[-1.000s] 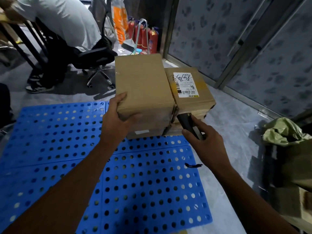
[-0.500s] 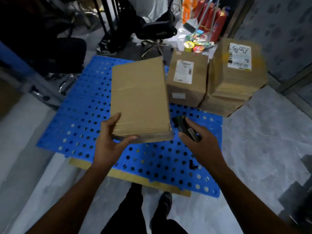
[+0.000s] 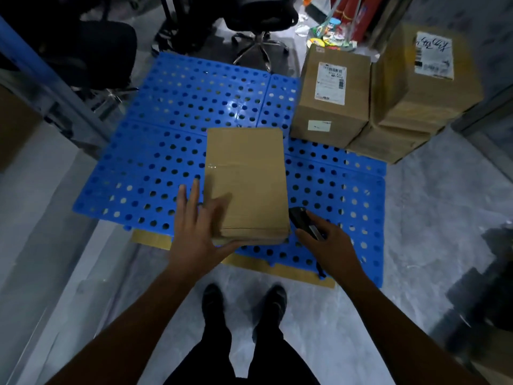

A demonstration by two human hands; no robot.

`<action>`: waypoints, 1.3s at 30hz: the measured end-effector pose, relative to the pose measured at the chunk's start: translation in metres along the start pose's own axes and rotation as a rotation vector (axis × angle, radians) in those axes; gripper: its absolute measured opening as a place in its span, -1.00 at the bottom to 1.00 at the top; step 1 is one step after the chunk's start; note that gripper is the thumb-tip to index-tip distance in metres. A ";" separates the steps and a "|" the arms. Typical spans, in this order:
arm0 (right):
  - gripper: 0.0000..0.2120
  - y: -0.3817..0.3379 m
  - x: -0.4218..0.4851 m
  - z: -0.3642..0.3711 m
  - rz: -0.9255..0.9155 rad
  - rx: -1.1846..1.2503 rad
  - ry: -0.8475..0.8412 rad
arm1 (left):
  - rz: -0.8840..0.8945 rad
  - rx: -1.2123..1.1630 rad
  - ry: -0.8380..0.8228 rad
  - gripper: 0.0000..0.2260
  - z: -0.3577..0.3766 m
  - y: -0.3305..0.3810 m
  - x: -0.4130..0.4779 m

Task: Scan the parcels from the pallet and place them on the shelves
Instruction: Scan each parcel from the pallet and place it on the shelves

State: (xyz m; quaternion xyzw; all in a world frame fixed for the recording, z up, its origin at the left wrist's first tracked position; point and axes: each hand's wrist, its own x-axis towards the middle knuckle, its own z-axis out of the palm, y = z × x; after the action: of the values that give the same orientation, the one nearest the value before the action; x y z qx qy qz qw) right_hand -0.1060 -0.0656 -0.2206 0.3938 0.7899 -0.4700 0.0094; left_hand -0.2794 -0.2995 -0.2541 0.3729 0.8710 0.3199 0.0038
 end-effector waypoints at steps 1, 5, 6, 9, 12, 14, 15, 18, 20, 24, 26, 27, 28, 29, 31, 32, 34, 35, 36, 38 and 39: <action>-0.40 -0.002 -0.004 0.003 0.008 0.011 0.012 | 0.060 0.104 -0.006 -0.10 -0.002 0.007 0.008; -0.39 -0.015 -0.016 0.010 0.057 0.027 0.064 | 0.157 0.287 -0.205 0.00 -0.004 0.026 0.026; -0.39 -0.018 -0.018 0.011 0.062 0.024 0.080 | 0.159 0.300 -0.213 -0.03 -0.004 0.024 0.027; -0.39 -0.032 -0.022 0.014 0.043 -0.010 0.132 | 0.132 0.229 -0.167 -0.05 -0.015 0.005 0.025; -0.39 -0.047 -0.022 0.022 -0.002 -0.008 0.163 | 0.022 -0.004 -0.162 0.03 -0.039 -0.032 0.019; -0.40 -0.059 -0.019 0.032 -0.031 0.006 0.166 | -0.062 -0.179 -0.183 0.07 -0.060 -0.053 0.016; -0.41 -0.065 -0.017 0.039 -0.050 0.006 0.162 | -0.073 -0.235 -0.172 0.08 -0.069 -0.060 0.016; -0.42 -0.085 -0.013 0.063 -0.109 0.026 0.117 | -0.081 -0.299 -0.177 0.09 -0.079 -0.062 0.017; -0.42 -0.097 -0.014 0.075 -0.120 0.051 0.101 | -0.105 -0.312 -0.151 -0.03 -0.077 -0.063 0.015; -0.43 -0.110 -0.013 0.077 -0.160 0.027 0.100 | -0.204 -0.600 -0.042 -0.12 -0.071 -0.075 0.006; -0.43 -0.113 -0.011 0.073 -0.180 0.016 0.103 | -0.212 -0.699 -0.035 -0.12 -0.069 -0.080 0.005; -0.42 -0.115 -0.011 0.070 -0.185 0.009 0.104 | -0.207 -0.718 -0.049 -0.12 -0.068 -0.083 0.005; -0.42 -0.117 -0.010 0.067 -0.191 -0.010 0.101 | -0.203 -0.713 -0.071 -0.12 -0.068 -0.086 0.006; -0.41 -0.119 -0.009 0.064 -0.194 -0.033 0.093 | -0.201 -0.690 -0.092 -0.12 -0.069 -0.089 0.007; -0.39 -0.124 -0.008 0.063 -0.195 -0.075 0.072 | -0.190 -0.641 -0.114 -0.11 -0.073 -0.098 0.009; -0.39 -0.127 -0.007 0.064 -0.202 -0.095 0.064 | -0.158 -0.612 -0.104 -0.11 -0.076 -0.103 0.010; -0.39 -0.131 -0.004 0.070 -0.225 -0.117 0.044 | -0.043 -0.514 -0.075 -0.11 -0.083 -0.111 0.013; -0.39 -0.133 -0.003 0.073 -0.229 -0.115 0.030 | -0.003 -0.437 -0.063 -0.10 -0.089 -0.112 0.014; -0.39 -0.135 -0.002 0.077 -0.226 -0.106 0.017 | 0.012 -0.350 -0.046 -0.08 -0.095 -0.112 0.016; -0.39 -0.137 -0.001 0.085 -0.222 -0.106 0.004 | 0.040 -0.234 -0.022 -0.02 -0.108 -0.107 0.020; -0.39 -0.137 -0.001 0.089 -0.228 -0.124 -0.001 | 0.078 -0.205 -0.046 0.01 -0.112 -0.102 0.022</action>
State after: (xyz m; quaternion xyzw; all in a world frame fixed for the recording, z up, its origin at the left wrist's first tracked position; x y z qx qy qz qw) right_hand -0.2238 -0.1668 -0.1691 0.3001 0.8571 -0.4183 -0.0191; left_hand -0.3889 -0.4000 -0.2170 0.4116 0.8182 0.3984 0.0493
